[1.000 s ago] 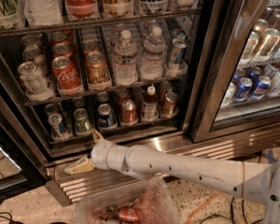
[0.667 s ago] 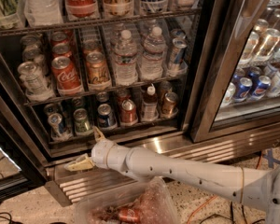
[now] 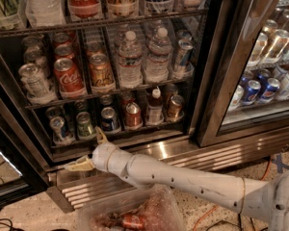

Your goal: Pick green can from bottom shelf of fridge

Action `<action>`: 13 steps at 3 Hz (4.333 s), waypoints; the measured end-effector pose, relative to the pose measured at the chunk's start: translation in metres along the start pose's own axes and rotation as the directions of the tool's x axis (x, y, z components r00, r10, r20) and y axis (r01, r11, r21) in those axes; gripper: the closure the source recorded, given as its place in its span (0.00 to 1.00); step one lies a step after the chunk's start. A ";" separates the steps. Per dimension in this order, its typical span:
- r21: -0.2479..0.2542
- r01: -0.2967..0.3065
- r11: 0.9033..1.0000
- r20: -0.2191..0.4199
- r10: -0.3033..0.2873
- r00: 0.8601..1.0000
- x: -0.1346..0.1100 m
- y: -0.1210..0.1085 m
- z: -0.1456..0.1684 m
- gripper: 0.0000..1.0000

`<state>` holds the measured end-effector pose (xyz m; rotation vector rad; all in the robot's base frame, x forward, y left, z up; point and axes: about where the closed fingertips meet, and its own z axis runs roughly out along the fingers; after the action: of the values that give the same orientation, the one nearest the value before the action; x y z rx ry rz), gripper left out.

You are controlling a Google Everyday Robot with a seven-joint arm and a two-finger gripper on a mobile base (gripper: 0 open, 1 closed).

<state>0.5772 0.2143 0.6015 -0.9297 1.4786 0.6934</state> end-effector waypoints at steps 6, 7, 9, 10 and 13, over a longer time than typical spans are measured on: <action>0.217 -0.067 0.974 0.029 0.062 0.998 0.016 -0.038 0.028 0.00; 0.254 -0.048 0.966 0.024 0.043 0.999 0.013 -0.049 0.030 0.10; 0.246 -0.029 0.969 0.015 0.026 1.000 0.010 -0.049 0.037 0.21; 0.226 -0.009 0.974 0.005 0.008 1.000 0.008 -0.047 0.049 0.25; 0.242 -0.022 0.970 -0.003 0.023 1.000 0.011 -0.054 0.050 0.68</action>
Offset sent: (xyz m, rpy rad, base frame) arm 0.0345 0.0471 -0.0171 0.0135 0.0007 0.0636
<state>0.6495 0.2283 0.5890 -0.7295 1.5421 0.5127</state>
